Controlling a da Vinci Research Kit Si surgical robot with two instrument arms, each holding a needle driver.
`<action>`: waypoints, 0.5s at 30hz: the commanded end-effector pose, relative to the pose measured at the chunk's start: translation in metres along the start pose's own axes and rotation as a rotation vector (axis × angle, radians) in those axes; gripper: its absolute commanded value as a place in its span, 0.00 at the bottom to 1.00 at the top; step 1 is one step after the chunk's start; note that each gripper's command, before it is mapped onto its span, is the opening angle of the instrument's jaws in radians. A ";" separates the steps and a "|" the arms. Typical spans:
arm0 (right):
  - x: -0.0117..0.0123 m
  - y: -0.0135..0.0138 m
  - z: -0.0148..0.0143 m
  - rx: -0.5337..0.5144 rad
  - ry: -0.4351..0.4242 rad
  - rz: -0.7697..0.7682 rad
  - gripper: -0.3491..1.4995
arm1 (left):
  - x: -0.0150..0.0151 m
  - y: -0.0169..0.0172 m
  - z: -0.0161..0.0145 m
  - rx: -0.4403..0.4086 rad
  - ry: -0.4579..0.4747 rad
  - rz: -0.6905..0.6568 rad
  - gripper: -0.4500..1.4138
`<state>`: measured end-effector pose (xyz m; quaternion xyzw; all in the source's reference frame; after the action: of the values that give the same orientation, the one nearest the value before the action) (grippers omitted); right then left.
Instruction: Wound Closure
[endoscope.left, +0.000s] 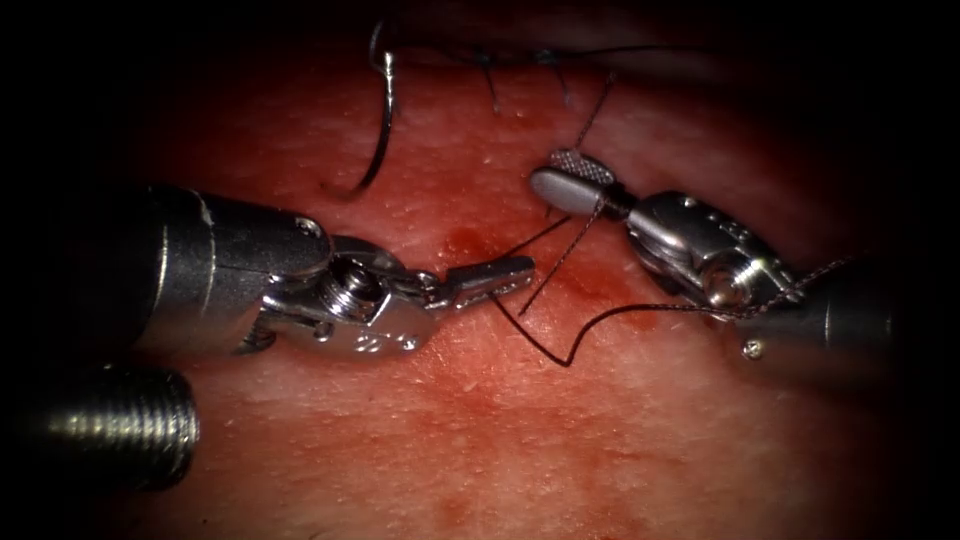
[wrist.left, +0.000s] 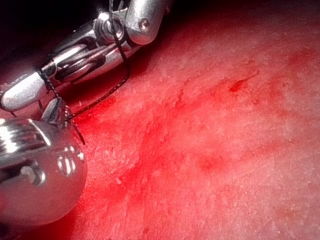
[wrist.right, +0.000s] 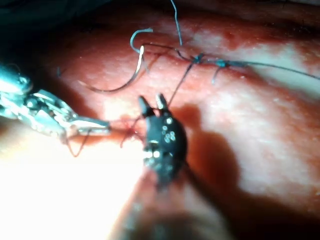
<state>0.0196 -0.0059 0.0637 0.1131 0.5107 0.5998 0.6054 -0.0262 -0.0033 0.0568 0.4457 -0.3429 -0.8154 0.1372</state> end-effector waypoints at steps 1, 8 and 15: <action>0.0000 0.0004 0.0003 -0.011 0.007 0.001 0.43 | -0.0001 0.0001 0.0010 -0.002 0.004 -0.001 0.00; 0.0008 0.0015 -0.0004 -0.040 0.011 0.005 0.58 | -0.0012 -0.0008 0.0029 -0.002 0.009 -0.010 0.00; 0.0005 0.0013 0.0006 -0.055 -0.002 0.026 0.68 | -0.0028 -0.0005 0.0036 -0.019 0.018 -0.029 0.00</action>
<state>0.0184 -0.0049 0.0643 0.1031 0.4894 0.6226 0.6018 -0.0269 -0.0001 0.0592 0.4567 -0.3270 -0.8166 0.1328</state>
